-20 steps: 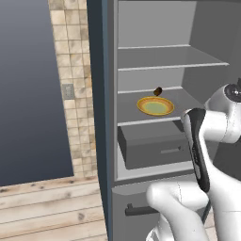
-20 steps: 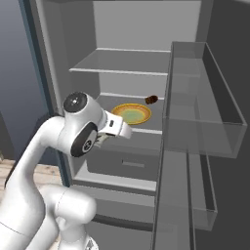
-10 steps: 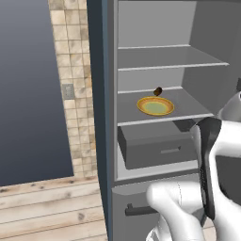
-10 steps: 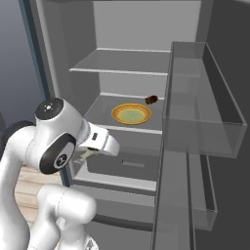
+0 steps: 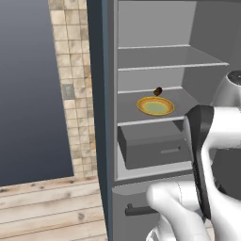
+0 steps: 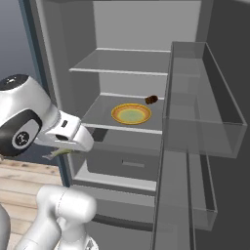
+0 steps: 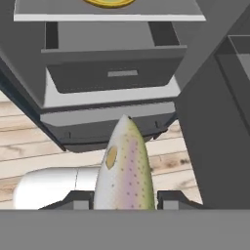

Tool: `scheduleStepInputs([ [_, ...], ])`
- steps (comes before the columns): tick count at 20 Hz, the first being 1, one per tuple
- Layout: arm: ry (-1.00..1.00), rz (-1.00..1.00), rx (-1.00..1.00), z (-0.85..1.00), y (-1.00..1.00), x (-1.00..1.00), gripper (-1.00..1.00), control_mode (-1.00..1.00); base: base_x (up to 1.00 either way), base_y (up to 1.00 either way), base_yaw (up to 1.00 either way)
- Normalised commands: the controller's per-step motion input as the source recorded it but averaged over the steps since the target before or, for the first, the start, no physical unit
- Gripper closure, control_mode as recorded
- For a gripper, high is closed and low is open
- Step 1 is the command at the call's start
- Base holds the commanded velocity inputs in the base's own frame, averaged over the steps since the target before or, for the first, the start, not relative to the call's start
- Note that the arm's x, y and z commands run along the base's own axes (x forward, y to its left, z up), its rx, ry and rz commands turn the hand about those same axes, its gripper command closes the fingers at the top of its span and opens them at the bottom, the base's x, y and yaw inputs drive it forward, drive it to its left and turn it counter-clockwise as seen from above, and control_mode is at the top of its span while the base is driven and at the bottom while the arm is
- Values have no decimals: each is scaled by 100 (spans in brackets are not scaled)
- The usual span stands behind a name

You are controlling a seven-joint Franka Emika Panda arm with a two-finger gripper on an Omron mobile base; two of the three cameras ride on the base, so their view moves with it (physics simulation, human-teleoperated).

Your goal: Retrieve the fish from the fridge and place it on the saucepan with marinade on the stove.

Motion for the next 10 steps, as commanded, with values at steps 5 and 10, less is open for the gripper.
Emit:
scheduleStepInputs([
  [5, 8, 0, 4, 29, 11, -11, 100, -100, 0, 0, 0],
  [10, 0, 3, 3, 1, 0, -15, 100, -100, 0, 0, 0],
])
